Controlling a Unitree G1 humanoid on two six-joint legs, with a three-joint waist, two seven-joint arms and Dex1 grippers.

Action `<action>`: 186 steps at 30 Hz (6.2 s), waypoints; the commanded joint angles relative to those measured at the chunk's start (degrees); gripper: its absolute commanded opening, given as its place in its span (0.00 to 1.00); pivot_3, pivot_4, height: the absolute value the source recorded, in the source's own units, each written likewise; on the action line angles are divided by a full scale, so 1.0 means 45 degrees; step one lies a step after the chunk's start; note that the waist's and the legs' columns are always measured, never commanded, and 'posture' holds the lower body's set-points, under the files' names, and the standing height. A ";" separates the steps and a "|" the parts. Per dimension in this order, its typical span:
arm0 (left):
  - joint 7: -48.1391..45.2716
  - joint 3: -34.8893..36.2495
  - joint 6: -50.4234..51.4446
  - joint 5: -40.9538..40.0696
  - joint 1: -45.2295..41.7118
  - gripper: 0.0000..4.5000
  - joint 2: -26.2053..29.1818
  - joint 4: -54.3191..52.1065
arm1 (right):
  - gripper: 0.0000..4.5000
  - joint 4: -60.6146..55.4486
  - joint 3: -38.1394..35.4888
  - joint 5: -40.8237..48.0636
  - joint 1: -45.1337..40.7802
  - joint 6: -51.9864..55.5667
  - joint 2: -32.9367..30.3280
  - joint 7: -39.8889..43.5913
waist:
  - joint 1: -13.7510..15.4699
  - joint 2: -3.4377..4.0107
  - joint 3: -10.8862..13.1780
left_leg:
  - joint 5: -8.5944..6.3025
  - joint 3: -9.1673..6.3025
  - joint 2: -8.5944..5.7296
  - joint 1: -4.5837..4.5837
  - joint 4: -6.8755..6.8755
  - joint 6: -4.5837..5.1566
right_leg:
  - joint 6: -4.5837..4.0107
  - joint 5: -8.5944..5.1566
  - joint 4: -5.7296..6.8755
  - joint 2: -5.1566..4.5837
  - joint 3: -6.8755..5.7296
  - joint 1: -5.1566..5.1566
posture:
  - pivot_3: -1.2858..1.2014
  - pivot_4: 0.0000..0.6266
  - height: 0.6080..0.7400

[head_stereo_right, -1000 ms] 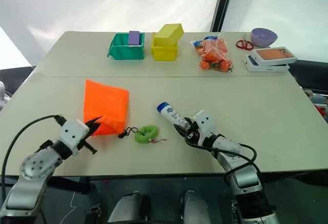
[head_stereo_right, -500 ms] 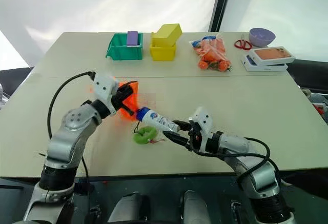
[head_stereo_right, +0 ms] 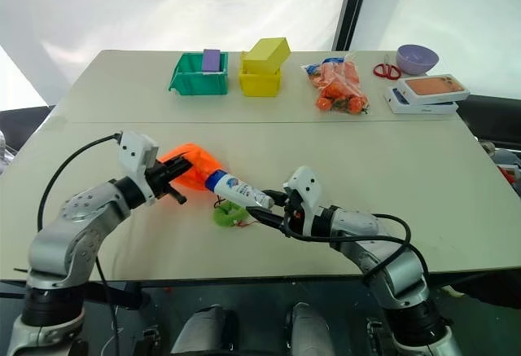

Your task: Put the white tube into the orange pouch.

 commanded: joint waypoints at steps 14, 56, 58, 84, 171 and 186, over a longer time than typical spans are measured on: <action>-0.0331 0.0192 0.0813 -0.1734 0.0806 0.00 0.0664 -0.1645 | 0.40 0.1922 0.1697 -0.1925 -0.1786 -0.0915 0.1911 -0.0751 | -0.0070 0.0000 -0.0001 | 0.0001 0.0006 -0.0003 -0.0001 0.0005 -0.0002 | 0.0000 0.0002 0.0003 -0.0006 0.0001 -0.0001 | 0.52 0.24 1.00; -0.0014 0.1131 0.1406 -0.3114 0.0656 0.00 0.1345 -0.1309 | 0.40 0.2902 0.0533 -0.3351 -0.4088 0.1070 0.4173 -0.2936 | -0.0345 0.0005 0.0002 | 0.0014 0.0007 0.0001 -0.0006 -0.0021 -0.0029 | 0.0008 0.0010 0.0033 -0.0013 0.0000 -0.0033 | 0.52 0.24 1.00; -0.0037 0.0955 0.1645 -0.3400 0.0570 0.00 0.1346 -0.1549 | 0.40 0.2821 0.0772 -0.3323 -0.4190 0.1199 0.4255 -0.2927 | -0.0342 0.0004 0.0002 | 0.0014 0.0008 0.0002 -0.0007 -0.0025 -0.0029 | 0.0010 0.0010 0.0031 -0.0010 0.0001 -0.0037 | 0.52 0.24 1.00; 0.0333 0.0059 0.1596 -0.3421 0.1530 0.00 0.1076 -0.2210 | 0.40 0.3850 0.3116 -0.4182 -0.4927 -0.0068 0.3369 -0.0451 | -0.0323 0.0005 0.0002 | 0.0016 0.0010 -0.0007 -0.0012 -0.0021 -0.0032 | -0.0001 0.0005 0.0013 -0.0021 0.0004 -0.0031 | 0.52 0.24 1.00; -0.2432 0.4026 0.3486 -0.6110 0.1223 0.00 0.3583 0.4226 | 0.40 0.3073 0.2478 -0.1546 -0.3031 -0.0876 0.2938 0.1462 | -0.0335 0.0051 0.0047 | 0.0004 0.0010 0.0002 -0.0026 -0.0049 -0.0047 | -0.0011 0.0002 0.0001 -0.0062 0.0012 -0.0140 | 0.52 0.24 1.00; -0.2200 0.4120 0.3954 -0.7103 0.0787 0.00 0.3519 0.3149 | 0.40 0.4580 0.2954 -0.2193 -0.3862 -0.0978 0.3806 0.1168 | -0.0334 0.0048 0.0045 | 0.0004 0.0011 -0.0003 -0.0027 -0.0048 -0.0046 | -0.0012 0.0003 -0.0003 -0.0074 0.0013 -0.0137 | 0.52 0.24 1.00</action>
